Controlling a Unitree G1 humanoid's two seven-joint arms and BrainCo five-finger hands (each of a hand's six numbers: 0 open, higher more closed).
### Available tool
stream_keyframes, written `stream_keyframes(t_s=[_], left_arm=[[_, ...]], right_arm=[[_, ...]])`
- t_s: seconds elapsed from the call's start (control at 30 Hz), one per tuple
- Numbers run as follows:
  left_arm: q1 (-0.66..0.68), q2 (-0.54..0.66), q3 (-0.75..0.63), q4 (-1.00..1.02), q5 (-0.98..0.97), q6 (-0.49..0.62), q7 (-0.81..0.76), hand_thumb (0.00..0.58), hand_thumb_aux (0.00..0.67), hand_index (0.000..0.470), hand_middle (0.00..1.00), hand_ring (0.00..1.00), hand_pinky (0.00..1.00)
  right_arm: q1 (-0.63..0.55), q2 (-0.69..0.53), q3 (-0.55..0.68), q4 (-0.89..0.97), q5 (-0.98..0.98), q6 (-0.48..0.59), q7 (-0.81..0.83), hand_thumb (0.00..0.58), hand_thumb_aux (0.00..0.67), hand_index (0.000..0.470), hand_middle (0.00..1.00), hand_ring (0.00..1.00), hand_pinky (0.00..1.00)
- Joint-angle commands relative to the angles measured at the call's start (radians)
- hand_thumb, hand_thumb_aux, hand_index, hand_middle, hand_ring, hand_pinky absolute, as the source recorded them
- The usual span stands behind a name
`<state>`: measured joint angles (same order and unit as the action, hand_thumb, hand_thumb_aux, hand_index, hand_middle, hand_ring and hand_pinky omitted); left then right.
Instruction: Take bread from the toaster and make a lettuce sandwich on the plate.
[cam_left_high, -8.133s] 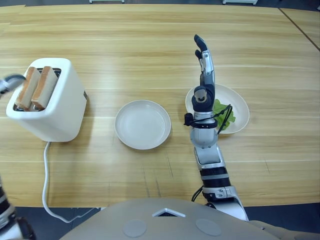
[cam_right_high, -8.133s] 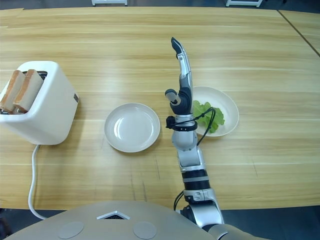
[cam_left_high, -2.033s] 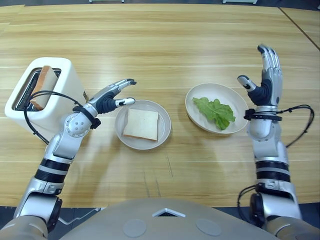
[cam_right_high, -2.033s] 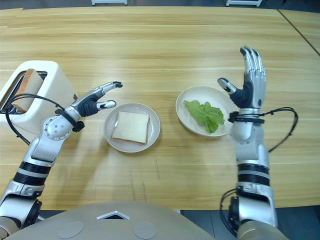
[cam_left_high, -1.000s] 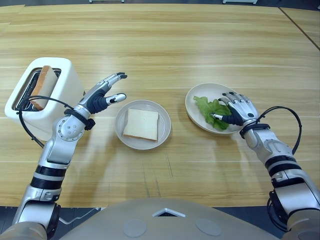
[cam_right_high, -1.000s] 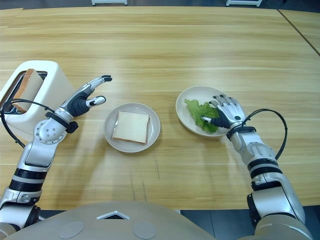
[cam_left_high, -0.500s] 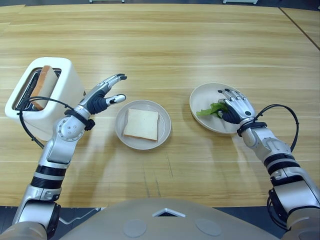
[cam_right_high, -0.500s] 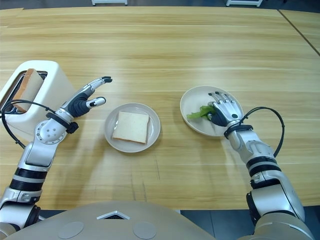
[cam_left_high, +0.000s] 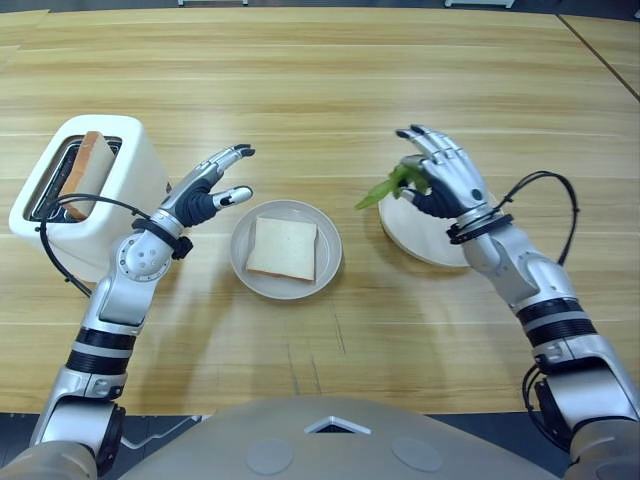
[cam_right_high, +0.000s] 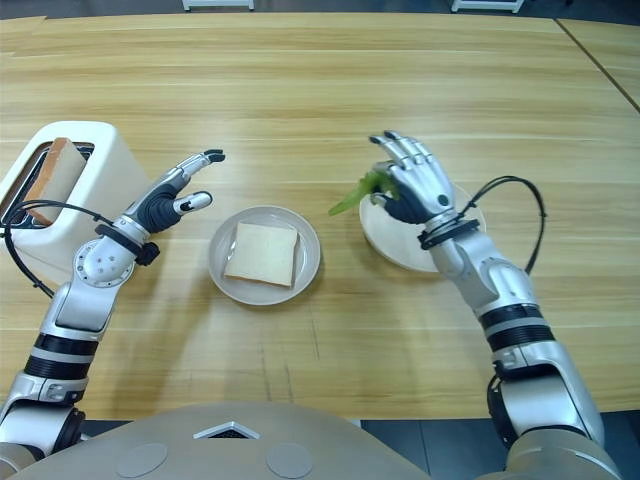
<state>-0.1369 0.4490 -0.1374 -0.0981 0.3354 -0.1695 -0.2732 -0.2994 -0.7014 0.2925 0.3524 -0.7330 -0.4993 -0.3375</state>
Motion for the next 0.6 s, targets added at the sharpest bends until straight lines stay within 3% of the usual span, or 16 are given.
stream_keyframes(t_s=[0.03,0.27,0.4,0.6], left_arm=[[-0.007,-0.003,0.005,-0.006,-0.002,0.001,0.0,0.0,0.0,0.0,0.0,0.0,0.0],[-0.061,-0.071,0.178,-0.077,-0.094,-0.013,0.153,0.0,0.0,0.0,0.0,0.0,0.0],[-0.056,-0.076,0.178,-0.09,-0.11,-0.013,0.149,0.0,0.0,0.0,0.0,0.0,0.0],[-0.049,-0.091,0.177,-0.091,-0.115,-0.021,0.155,0.0,0.0,0.0,0.0,0.0,0.0]], right_arm=[[-0.061,0.089,0.069,-0.028,-0.019,-0.033,0.059,0.58,0.67,0.47,0.0,0.0,0.0],[-0.125,0.199,0.192,-0.029,-0.114,-0.09,0.11,0.58,0.67,0.47,0.0,0.0,0.0],[-0.16,0.241,0.263,0.005,-0.181,-0.1,0.15,0.58,0.67,0.47,0.0,0.0,0.0],[-0.224,0.314,0.262,0.042,-0.257,-0.076,-0.03,0.58,0.67,0.47,0.0,0.0,0.0]])
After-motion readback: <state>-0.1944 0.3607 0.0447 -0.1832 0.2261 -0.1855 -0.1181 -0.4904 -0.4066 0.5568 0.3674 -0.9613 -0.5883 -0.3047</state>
